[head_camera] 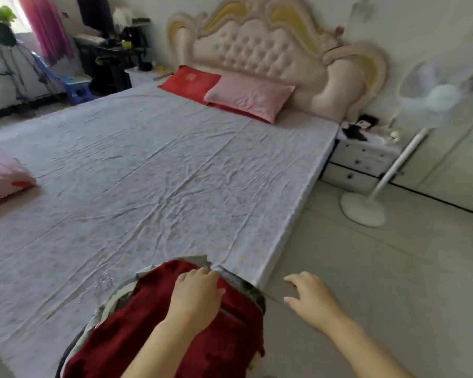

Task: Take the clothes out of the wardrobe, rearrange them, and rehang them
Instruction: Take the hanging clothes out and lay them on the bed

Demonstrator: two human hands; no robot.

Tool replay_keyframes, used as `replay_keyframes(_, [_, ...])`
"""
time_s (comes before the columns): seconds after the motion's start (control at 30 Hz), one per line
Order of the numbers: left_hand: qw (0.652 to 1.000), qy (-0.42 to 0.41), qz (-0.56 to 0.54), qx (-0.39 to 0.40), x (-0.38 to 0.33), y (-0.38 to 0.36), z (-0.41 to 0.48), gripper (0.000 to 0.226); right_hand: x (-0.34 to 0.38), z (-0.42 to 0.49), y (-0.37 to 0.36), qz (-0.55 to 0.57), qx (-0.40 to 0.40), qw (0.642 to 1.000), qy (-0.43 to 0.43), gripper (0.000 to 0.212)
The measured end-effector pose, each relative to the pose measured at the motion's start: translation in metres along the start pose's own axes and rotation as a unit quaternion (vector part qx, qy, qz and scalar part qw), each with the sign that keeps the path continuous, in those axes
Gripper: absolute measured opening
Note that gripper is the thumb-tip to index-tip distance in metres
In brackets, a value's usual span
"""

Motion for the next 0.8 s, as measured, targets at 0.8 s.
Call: replay_keyframes(0.8, [0.674, -0.724, 0.077, 0.125, -0.739, -0.151, -0.453, 0.036, -0.375, -0.808, -0.016, 0.131, -0.267, 0.713, -0.635, 0.045])
Point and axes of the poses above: each hand's wrist, its own z-axis towards the middle knuckle, its own y-axis out of the back of the hand, x = y × z, the point moved 7 cm from there along z, towards the middle knuckle, and after that the axes turned 3 degrees about x, right-handed, at the moved point
